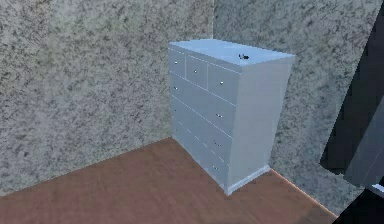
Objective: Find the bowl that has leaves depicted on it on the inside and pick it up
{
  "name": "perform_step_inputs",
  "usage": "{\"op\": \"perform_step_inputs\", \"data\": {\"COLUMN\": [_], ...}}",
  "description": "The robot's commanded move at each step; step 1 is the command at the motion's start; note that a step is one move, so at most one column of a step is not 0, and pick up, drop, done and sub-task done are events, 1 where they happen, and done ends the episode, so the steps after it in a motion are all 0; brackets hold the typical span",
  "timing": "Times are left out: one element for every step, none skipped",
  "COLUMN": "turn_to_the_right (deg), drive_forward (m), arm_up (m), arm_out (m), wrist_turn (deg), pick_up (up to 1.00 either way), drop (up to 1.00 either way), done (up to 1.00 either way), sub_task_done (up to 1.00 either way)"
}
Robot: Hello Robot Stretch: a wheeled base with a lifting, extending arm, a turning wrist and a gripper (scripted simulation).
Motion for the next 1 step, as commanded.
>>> {"op": "perform_step_inputs", "data": {"turn_to_the_right": [0.0], "drive_forward": [0.00], "arm_up": [0.00], "arm_out": [0.00], "wrist_turn": [45.0], "pick_up": [0.00], "drop": [0.00], "done": [0.00], "sub_task_done": [0.00]}}
